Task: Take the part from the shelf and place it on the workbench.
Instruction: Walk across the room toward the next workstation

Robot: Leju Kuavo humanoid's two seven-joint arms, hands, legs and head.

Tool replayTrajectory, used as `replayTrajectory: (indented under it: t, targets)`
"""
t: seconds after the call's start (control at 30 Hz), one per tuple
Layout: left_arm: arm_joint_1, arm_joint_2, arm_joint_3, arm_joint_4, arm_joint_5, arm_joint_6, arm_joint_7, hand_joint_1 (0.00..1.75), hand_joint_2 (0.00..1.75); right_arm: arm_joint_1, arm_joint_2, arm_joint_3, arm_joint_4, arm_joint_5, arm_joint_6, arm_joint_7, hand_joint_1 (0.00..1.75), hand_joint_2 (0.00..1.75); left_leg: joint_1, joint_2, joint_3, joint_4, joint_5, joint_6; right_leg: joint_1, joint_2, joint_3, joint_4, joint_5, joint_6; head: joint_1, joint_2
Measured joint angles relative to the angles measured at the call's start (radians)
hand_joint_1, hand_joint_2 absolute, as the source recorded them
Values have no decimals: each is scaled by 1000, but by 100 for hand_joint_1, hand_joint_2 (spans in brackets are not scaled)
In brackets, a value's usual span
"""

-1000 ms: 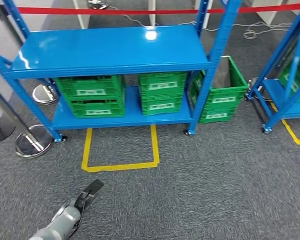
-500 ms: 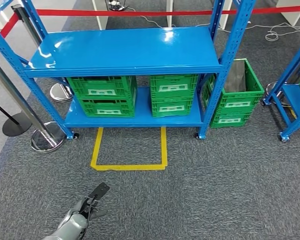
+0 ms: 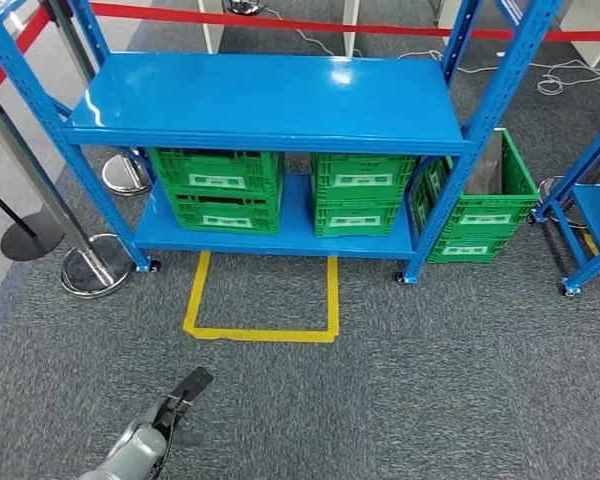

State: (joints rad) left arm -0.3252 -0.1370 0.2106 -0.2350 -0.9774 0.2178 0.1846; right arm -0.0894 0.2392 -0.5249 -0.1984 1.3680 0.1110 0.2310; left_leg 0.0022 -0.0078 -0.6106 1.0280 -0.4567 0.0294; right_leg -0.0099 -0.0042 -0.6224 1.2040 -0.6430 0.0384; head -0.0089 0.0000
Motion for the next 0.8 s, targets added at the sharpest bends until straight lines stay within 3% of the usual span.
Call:
replayTrajectory:
  t: [0.03,0.07,0.1,0.13,0.2,0.27,0.4,0.47,0.53,0.57,0.6,0.63,0.7,0.73,0.8]
  targets:
    - [1,0,1,0,0,-1,2,0,175,-3,-1,0,0,2,0,1,0,175,-1,0,1,0,-1,2,0,0,-34,61,-19,1,0,0]
    - [2,1,3,0,0,-1,4,0,175,-6,-2,0,0,4,0,3,0,175,-2,0,2,0,-3,3,1,0,-55,95,-20,2,0,0]
    - [3,1,4,0,0,-1,6,0,175,-7,-3,0,0,7,0,7,0,131,-3,-2,4,0,-4,4,1,0,-57,92,0,1,0,0]
    - [4,1,6,0,0,-1,9,0,175,-7,-3,0,0,9,0,10,0,87,-4,-4,7,1,-5,3,1,0,-41,49,37,-2,0,0]
    - [4,1,7,0,-1,1,12,0,175,-2,-3,0,0,13,0,14,0,0,-6,-9,14,2,-10,-2,2,3,15,-82,108,-9,0,0]
    - [4,1,8,0,0,1,14,0,175,2,-4,0,0,15,3,4,0,0,-9,-12,13,5,-12,-10,4,6,55,-164,126,-19,-1,0]
    - [6,2,15,0,-2,0,14,0,175,8,-4,0,0,23,13,-26,0,0,-7,-9,6,20,-21,-31,2,7,70,-183,125,-38,-3,0]
    - [5,2,20,0,-5,-4,14,0,175,8,-4,1,0,36,23,-27,0,0,-2,-5,-30,102,-68,-45,-2,2,76,-188,127,-45,-6,0]
    - [7,2,25,0,-6,-9,14,0,175,8,-4,3,0,44,29,-27,0,0,4,-3,-92,233,-121,-54,-2,-3,79,-188,124,-49,-8,0]
    - [9,2,28,0,-6,-10,15,0,175,8,-4,4,0,45,30,-27,0,0,6,-3,-113,276,-129,-57,-2,-5,80,-188,123,-50,-8,0]
    - [11,2,29,0,-5,-11,15,0,175,9,-4,4,0,46,30,-26,0,0,9,-1,-120,285,-117,-60,-2,-7,83,-188,121,-50,-8,0]
    - [12,2,30,0,-5,-11,15,0,175,9,-4,4,0,47,30,-26,0,0,11,1,-108,256,-86,-61,-2,-9,86,-188,119,-49,-8,0]
    - [9,3,32,0,-4,-11,15,0,175,11,-5,5,0,48,30,-25,0,0,11,23,-54,133,-14,-59,1,-14,95,-188,112,-44,-9,0]
    - [6,3,32,0,-4,-11,15,0,175,12,-5,5,0,48,30,-25,0,0,8,36,-28,74,4,-55,4,-18,97,-187,108,-39,-10,0]
    - [2,1,33,0,-3,-11,15,0,175,14,-5,5,-1,48,31,-25,0,0,1,51,-8,21,3,-42,10,-29,97,-187,103,-30,-10,0]
